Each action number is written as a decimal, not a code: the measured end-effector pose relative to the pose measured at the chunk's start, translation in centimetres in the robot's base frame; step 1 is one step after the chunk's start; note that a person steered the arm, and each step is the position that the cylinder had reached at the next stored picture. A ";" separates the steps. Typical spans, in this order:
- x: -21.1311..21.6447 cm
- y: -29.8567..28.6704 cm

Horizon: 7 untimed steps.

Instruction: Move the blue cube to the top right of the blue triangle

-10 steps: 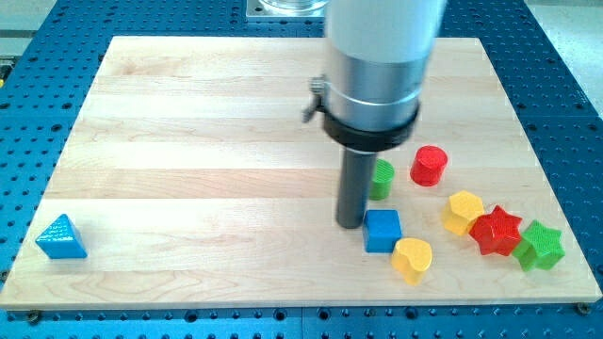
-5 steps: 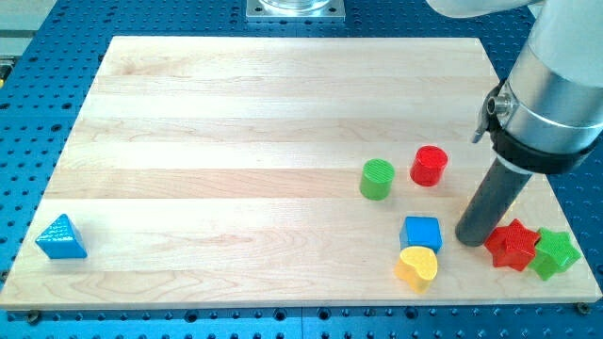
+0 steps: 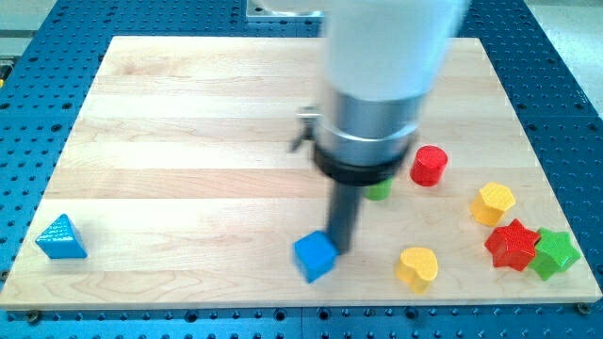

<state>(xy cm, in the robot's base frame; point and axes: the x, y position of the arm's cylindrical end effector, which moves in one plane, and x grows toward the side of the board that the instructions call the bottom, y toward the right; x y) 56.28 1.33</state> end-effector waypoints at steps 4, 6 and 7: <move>3.2 -4.0; 1.4 -11.0; 0.5 -7.6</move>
<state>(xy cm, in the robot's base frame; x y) 56.79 -6.30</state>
